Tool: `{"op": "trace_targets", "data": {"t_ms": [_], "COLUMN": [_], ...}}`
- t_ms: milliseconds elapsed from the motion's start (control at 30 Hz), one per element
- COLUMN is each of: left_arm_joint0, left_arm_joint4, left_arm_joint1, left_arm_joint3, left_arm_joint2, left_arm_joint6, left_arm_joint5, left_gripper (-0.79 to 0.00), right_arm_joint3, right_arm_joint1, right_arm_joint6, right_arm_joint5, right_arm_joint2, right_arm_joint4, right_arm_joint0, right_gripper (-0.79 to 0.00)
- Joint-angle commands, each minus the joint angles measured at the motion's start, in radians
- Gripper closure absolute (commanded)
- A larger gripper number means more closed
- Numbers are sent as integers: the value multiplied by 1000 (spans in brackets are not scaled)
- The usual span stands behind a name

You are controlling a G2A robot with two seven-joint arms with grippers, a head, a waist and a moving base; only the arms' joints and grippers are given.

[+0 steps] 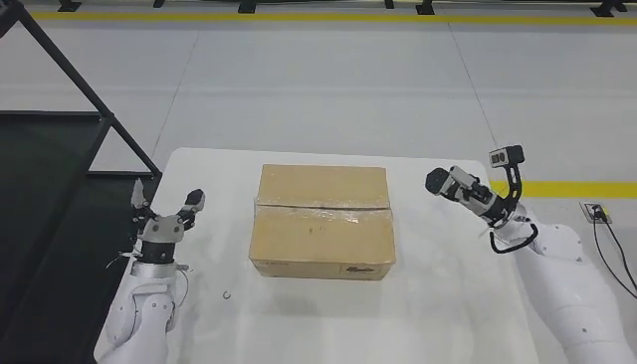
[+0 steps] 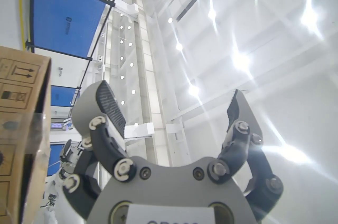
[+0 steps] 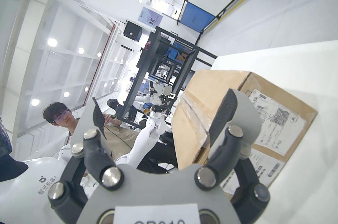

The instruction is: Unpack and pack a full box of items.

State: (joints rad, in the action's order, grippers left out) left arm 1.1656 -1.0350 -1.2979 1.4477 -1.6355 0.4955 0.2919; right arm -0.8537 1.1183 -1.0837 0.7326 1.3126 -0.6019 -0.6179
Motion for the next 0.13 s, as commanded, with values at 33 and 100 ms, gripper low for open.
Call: {"op": "trace_targets", "data": {"t_ms": [33,100], "left_arm_joint0": [6,7], "left_arm_joint4": [-27,-29], "left_arm_joint1": [-1,-1], "left_arm_joint3": [8,9], "left_arm_joint2": [-11,-12], "left_arm_joint6": [5,6], "left_arm_joint5": [8,9], "left_gripper": [-785,-784], "right_arm_joint3": [-16,-17], "right_arm_joint1": [-3,-3], "right_arm_joint6": [27,28], "right_arm_joint5": [30,32], "right_arm_joint2": [17,17], "right_arm_joint4": [-11,-11], "right_arm_joint0": [-15,-16], "right_gripper": [-785,-784]}}
